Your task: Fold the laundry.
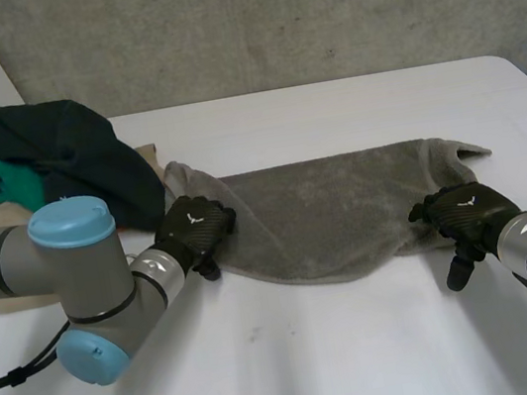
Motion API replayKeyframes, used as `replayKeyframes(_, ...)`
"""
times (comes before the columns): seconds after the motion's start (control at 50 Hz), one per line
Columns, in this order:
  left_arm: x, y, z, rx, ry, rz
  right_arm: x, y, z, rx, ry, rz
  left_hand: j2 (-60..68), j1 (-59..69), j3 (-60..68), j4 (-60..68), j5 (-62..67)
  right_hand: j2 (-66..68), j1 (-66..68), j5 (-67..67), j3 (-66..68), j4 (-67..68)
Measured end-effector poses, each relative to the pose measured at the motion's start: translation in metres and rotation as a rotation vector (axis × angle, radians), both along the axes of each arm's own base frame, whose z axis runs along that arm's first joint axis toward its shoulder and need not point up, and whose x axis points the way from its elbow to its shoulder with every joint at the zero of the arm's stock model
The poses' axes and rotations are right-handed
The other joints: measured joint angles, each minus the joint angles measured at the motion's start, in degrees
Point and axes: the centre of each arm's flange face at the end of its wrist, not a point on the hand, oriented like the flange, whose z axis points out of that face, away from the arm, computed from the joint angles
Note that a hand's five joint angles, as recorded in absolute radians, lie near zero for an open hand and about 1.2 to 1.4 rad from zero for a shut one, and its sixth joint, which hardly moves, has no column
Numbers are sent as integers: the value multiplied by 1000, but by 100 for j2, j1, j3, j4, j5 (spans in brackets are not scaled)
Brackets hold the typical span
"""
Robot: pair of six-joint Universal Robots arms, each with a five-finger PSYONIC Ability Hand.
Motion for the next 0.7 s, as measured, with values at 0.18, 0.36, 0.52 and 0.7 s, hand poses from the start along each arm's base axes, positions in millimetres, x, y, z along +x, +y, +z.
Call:
replayKeyframes(0.18,3,-12,-9,4,-4,19,0,-1,-1,-4,0,-1,113,148,89,135,168,0,0,0,0,0)
replayKeyframes(0.36,-2,-29,-16,-15,9,30,0,0,-2,2,2,-2,797,875,784,839,821,0,0,0,0,0)
replayKeyframes(0.52,-9,-38,-16,-37,23,24,-1,1,-3,6,3,-4,1562,1658,1536,1596,1570,0,0,0,0,0)
replayKeyframes(0.7,-15,-46,-5,-76,48,21,-1,0,-3,1,3,-6,3398,3180,3356,3458,3254,0,0,0,0,0)
